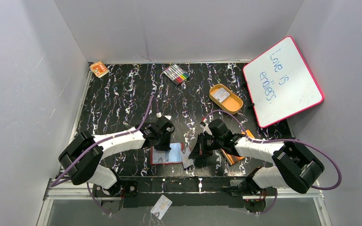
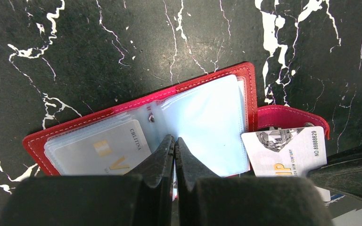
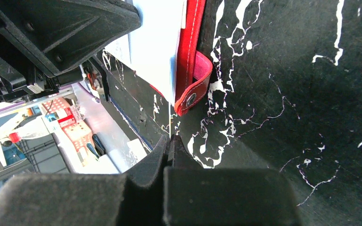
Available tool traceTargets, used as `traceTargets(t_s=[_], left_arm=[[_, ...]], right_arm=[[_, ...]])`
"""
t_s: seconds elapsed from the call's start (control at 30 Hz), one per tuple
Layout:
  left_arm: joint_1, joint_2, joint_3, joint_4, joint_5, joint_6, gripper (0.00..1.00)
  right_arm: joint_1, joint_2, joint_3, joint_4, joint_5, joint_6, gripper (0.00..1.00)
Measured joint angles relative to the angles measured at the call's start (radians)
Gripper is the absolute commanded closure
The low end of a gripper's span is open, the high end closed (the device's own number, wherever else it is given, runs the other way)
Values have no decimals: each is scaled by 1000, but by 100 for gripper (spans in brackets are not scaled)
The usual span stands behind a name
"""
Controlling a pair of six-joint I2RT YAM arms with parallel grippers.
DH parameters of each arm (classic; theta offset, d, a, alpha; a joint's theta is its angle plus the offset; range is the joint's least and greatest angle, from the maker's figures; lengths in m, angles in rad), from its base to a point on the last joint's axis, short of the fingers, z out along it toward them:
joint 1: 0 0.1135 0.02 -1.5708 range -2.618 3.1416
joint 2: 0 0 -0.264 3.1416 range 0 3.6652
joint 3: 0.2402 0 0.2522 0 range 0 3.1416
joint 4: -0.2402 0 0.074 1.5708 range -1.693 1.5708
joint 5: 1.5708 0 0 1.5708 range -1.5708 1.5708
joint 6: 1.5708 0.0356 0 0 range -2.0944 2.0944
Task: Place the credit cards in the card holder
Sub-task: Insert the credit card into the card holder.
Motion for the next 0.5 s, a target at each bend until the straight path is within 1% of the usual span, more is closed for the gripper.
traceTargets(t_s=[0.3, 0.5], left_arm=[[0, 0, 0, 0, 0, -4, 100], [0, 0, 0, 1, 1, -6, 100]], right_arm=[[0, 3, 0, 1, -2, 0, 100], [0, 35, 0, 2, -9, 0, 100]])
